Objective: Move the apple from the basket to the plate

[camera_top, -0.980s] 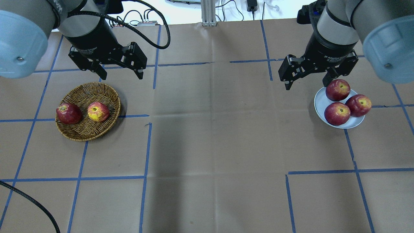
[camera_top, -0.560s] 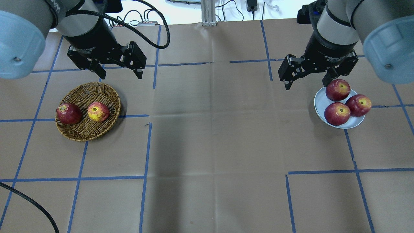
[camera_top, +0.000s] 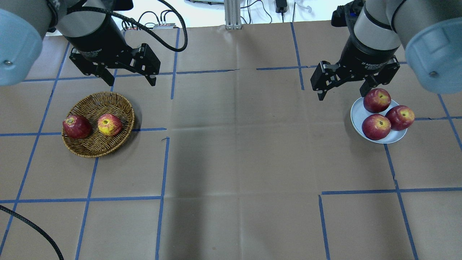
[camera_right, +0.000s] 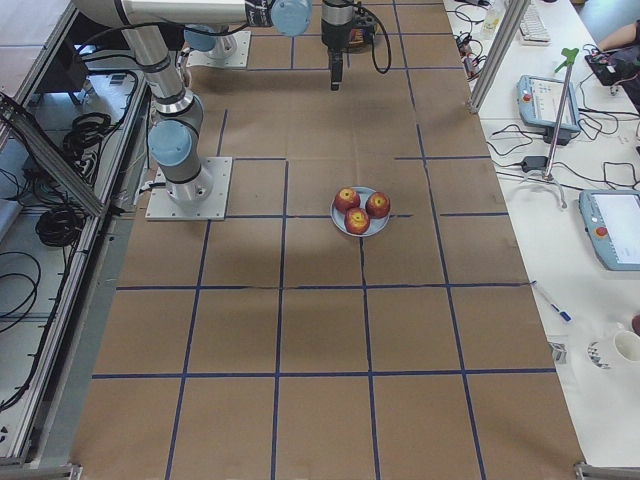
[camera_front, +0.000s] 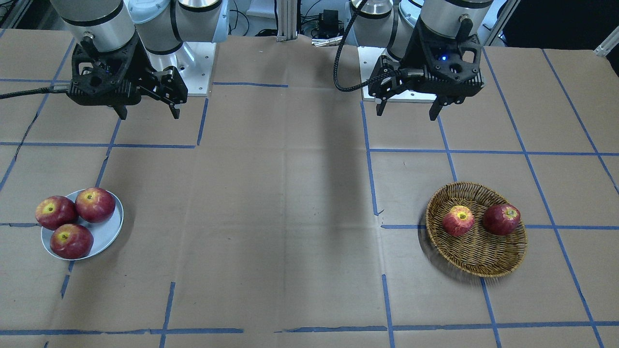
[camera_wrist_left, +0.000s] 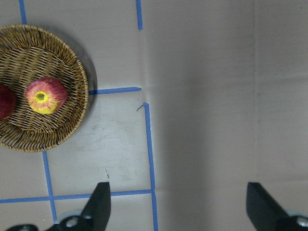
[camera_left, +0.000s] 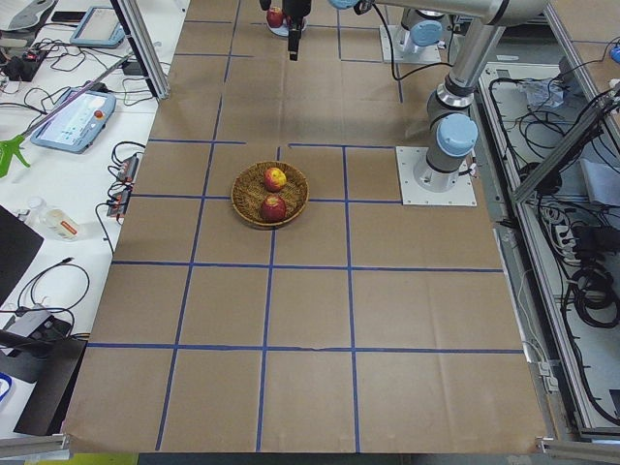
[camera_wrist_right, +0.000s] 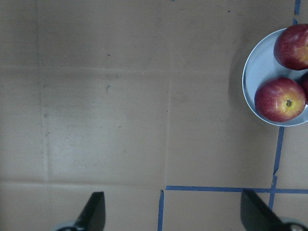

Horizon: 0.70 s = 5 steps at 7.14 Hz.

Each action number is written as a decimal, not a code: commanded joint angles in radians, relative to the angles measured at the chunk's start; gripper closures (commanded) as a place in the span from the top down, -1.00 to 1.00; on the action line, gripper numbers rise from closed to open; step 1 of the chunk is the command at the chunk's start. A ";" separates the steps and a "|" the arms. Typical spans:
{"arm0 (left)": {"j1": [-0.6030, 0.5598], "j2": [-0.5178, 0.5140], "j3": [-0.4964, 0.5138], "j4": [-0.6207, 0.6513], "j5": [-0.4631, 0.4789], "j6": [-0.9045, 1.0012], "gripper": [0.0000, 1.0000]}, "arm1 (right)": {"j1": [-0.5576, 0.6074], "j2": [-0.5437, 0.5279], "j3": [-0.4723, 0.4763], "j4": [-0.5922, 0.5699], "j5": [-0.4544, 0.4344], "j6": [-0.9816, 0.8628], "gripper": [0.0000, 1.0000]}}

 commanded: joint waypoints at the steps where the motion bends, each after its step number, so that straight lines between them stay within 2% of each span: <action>1: 0.002 0.007 0.026 -0.041 0.002 -0.001 0.98 | -0.001 0.001 0.003 0.000 0.002 0.000 1.00; 5: -0.001 -0.031 0.031 -0.032 0.082 -0.001 0.98 | 0.002 0.000 0.002 0.001 0.005 0.001 1.00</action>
